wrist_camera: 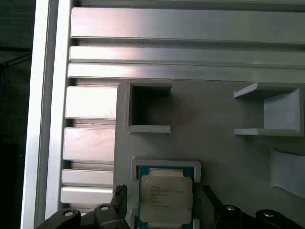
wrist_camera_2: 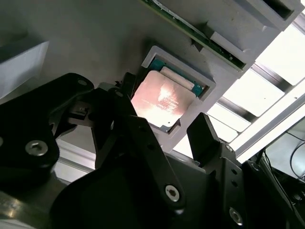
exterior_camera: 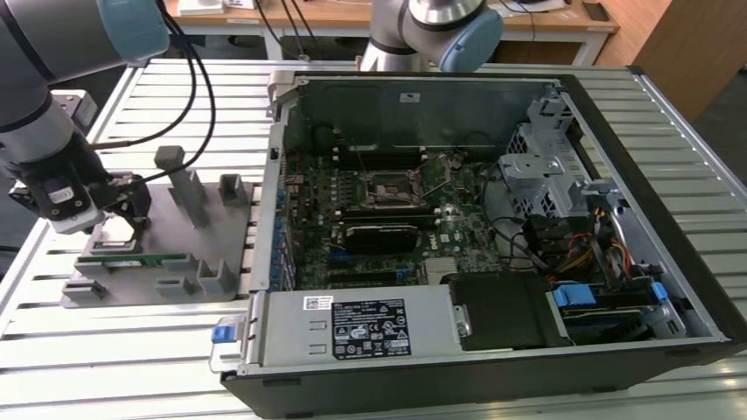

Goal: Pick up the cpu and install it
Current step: 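Pick up the cpu and move it towards the insertion slot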

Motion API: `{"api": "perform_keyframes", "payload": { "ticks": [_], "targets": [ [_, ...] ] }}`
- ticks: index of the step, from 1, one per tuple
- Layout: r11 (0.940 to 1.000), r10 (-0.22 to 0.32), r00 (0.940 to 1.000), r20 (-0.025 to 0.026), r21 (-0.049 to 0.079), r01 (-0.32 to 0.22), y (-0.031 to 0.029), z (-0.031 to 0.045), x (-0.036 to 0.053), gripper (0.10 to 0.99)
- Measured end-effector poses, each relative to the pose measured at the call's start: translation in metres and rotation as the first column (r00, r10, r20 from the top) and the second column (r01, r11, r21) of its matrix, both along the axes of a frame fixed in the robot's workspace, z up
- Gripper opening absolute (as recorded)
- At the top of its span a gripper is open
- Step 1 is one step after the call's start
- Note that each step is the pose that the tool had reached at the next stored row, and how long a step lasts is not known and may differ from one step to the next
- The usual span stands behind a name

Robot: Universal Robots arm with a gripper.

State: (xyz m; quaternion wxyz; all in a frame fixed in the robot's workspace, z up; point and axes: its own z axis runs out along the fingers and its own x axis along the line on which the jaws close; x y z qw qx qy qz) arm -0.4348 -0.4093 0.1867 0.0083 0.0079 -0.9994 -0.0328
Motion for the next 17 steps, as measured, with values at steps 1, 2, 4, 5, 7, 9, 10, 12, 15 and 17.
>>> {"api": "perform_keyframes", "payload": {
  "ticks": [1, 2, 4, 5, 7, 9, 10, 12, 15, 17],
  "targets": [
    [1.0000, 0.000, 1.0000, 0.0000, 0.000, 0.000, 0.0000, -0.0005, 0.0000, 0.698],
    [1.0000, 0.000, 1.0000, 0.0000, 0.000, 0.000, 0.0000, -0.0008, 0.0000, 0.698],
    [1.0000, 0.000, 1.0000, -0.0001, -0.002, 0.000, 0.0000, -0.0013, 0.0000, 0.635],
    [1.0000, 0.000, 1.0000, 0.0000, -0.004, 0.000, 0.0001, -0.0014, 0.0000, 0.569],
    [0.9999, 0.000, 1.0000, 0.0001, -0.011, 0.000, 0.0000, -0.0016, 0.0000, 0.569],
    [0.9999, 0.000, 1.0000, 0.0003, -0.013, 0.000, 0.0000, -0.0017, 0.0003, 0.569],
    [0.9999, 0.000, 1.0000, 0.0001, -0.013, 0.000, 0.0000, -0.0016, 0.0003, 0.569],
    [0.9999, 0.000, 1.0000, -0.0002, -0.014, 0.000, 0.0000, -0.0007, 0.0004, 0.569],
    [0.9999, 0.000, 1.0000, -0.0001, -0.014, 0.000, 0.0001, 0.0006, 0.0014, 0.569],
    [0.9999, 0.000, 1.0000, -0.0005, -0.013, 0.000, 0.0000, 0.0006, 0.0023, 0.569]
  ]
}}
